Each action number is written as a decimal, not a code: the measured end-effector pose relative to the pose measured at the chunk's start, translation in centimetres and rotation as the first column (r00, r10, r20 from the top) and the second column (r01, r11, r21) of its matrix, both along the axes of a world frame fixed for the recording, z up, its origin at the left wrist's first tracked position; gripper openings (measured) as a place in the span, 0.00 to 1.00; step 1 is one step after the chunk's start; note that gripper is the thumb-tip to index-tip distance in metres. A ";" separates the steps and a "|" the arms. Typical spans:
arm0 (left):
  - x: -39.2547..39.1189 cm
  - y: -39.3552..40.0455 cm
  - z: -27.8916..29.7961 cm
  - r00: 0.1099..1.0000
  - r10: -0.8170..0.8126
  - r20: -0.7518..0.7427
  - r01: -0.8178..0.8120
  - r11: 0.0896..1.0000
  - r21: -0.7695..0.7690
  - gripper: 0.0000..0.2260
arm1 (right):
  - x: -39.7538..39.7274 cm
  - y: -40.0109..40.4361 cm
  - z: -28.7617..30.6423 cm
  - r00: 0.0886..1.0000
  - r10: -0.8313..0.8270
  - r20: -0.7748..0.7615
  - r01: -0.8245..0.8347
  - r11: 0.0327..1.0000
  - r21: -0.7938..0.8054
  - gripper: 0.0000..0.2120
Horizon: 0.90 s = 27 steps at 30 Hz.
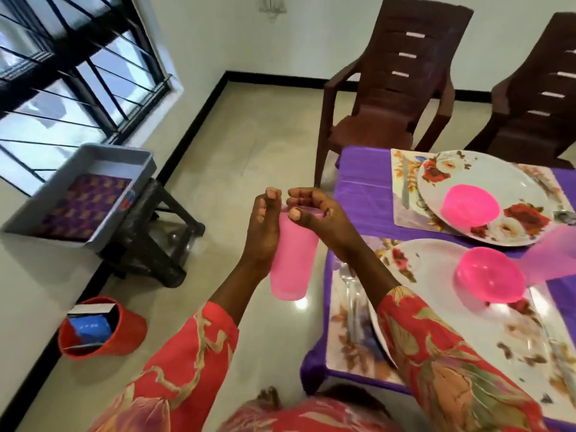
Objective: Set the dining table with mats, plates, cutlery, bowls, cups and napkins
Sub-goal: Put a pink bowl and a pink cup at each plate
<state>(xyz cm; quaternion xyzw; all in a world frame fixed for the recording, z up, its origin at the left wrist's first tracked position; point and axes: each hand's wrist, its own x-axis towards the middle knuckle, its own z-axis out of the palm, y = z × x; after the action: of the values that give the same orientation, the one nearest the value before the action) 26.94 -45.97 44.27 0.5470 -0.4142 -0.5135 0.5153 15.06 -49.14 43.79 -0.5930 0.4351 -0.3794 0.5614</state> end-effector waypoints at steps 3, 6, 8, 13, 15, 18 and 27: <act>3.6 -0.2 0.0 1.000 0.010 -0.001 -0.010 0.999 0.040 0.30 | 3.7 -0.5 -0.5 0.998 0.006 0.061 -0.008 1.000 0.025 0.25; 6.8 -0.7 -0.3 1.000 0.029 -0.009 -0.028 0.998 0.060 0.30 | 6.9 -1.6 -0.9 0.993 0.041 0.111 -0.048 0.997 0.058 0.23; 8.8 -1.3 -0.4 0.998 0.048 -0.034 -0.046 0.997 0.067 0.30 | 9.0 -2.5 -1.2 0.989 0.067 0.135 -0.078 0.994 0.073 0.22; 12.8 -4.6 -2.1 0.998 0.054 -0.035 -0.051 0.996 0.070 0.35 | 12.7 -5.3 -2.6 0.978 0.055 0.201 -0.077 0.991 0.107 0.22; 14.1 -6.9 -3.2 0.999 0.043 -0.013 -0.042 0.996 0.085 0.41 | 13.7 -7.1 -3.2 0.975 0.048 0.216 -0.077 0.989 0.128 0.22; 15.5 -10.9 -3.9 1.000 0.008 0.011 -0.009 0.997 0.082 0.47 | 14.8 -10.6 -3.8 0.972 0.021 0.232 -0.057 0.988 0.147 0.23; 17.0 -27.1 -3.7 0.984 -0.177 -0.002 0.176 0.977 0.123 0.49 | 16.1 -24.8 -4.1 0.951 -0.152 0.269 0.093 0.971 0.221 0.18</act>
<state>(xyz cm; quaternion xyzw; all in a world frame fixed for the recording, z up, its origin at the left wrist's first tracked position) 43.91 -73.08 40.59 0.5409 -0.4311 -0.5794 0.4312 31.21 -73.91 39.67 -0.4427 0.4232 -0.4477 0.6516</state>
